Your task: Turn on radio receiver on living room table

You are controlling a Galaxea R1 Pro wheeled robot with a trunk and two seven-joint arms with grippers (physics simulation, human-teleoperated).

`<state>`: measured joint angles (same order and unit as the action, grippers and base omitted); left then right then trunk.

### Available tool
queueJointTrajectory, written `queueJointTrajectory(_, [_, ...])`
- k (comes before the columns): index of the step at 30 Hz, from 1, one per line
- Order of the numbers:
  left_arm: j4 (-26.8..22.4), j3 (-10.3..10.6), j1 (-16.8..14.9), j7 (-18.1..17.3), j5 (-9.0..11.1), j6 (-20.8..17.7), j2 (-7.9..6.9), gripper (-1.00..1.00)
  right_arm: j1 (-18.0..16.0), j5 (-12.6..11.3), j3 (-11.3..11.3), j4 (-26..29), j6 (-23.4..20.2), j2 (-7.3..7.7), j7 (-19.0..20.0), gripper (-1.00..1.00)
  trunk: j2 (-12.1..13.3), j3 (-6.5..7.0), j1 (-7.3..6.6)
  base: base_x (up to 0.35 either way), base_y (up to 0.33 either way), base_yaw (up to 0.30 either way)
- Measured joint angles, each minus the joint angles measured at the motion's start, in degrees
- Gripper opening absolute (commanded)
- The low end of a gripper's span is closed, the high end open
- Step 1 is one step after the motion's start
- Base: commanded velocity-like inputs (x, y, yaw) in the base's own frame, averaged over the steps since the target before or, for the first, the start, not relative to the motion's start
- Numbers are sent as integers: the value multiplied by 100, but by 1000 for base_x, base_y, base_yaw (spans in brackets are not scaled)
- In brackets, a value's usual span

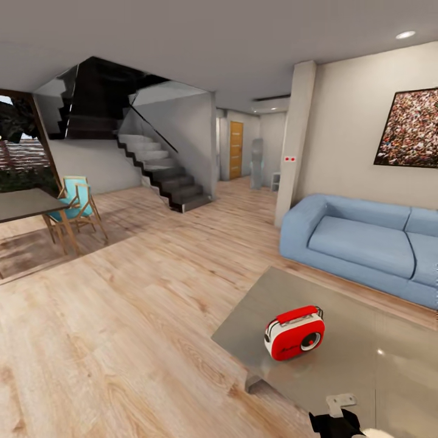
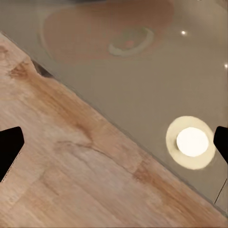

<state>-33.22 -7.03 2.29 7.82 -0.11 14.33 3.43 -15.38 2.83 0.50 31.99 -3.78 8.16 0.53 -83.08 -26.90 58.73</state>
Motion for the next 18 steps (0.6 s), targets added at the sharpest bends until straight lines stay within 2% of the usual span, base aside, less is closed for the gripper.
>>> queueJointTrajectory(18, [0,0,0,0,2,0,0,100,0,-19,-57,0,27,10,-30,100,0,41,0,162,289,-263])
